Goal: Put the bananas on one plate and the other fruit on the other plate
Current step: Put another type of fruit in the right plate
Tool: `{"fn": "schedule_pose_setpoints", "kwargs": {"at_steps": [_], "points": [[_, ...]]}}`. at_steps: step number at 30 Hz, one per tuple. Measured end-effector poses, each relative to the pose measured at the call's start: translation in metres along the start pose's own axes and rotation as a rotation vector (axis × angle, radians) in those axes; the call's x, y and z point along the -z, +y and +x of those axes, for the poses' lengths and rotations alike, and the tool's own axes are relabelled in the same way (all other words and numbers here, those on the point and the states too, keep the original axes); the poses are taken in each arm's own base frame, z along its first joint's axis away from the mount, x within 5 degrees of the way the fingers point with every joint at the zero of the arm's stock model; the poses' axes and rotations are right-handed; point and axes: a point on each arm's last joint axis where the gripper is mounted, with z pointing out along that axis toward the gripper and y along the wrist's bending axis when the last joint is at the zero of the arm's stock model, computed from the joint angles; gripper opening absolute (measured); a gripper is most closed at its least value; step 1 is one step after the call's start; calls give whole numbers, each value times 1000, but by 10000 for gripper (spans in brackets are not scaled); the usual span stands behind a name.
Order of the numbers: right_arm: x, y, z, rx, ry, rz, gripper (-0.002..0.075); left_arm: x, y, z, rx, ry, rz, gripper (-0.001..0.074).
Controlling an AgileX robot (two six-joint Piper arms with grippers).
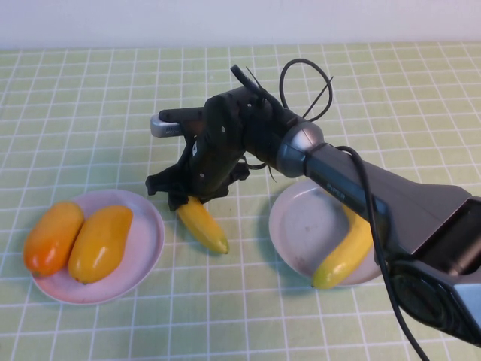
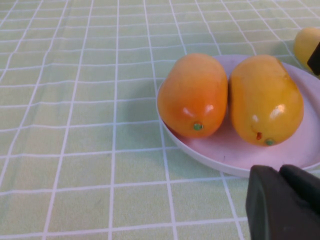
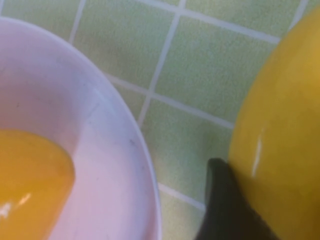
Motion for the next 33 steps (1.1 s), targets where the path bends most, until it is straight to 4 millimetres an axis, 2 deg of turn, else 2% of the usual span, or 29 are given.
{"fn": "schedule_pose_setpoints", "kwargs": {"at_steps": [4, 7, 9, 15, 17, 19, 22, 27, 33], "points": [[1, -1, 1, 23, 13, 11, 307, 0, 0, 0, 0, 0, 0, 3], [14, 0, 1, 40, 24, 33, 307, 0, 0, 0, 0, 0, 0, 3], [35, 2, -1, 56, 23, 54, 307, 0, 0, 0, 0, 0, 0, 3], [115, -2, -12, 30, -70, 141, 307, 0, 0, 0, 0, 0, 0, 3], [135, -10, -13, -21, -95, 158, 307, 0, 0, 0, 0, 0, 0, 3], [146, -23, -11, -68, -96, 188, 307, 0, 0, 0, 0, 0, 0, 3], [146, -44, -3, -139, -54, 233, 307, 0, 0, 0, 0, 0, 0, 3], [122, -76, 22, -263, 80, 288, 307, 0, 0, 0, 0, 0, 0, 3], [93, -90, 43, -366, 136, 208, 307, 0, 0, 0, 0, 0, 0, 3]]}}
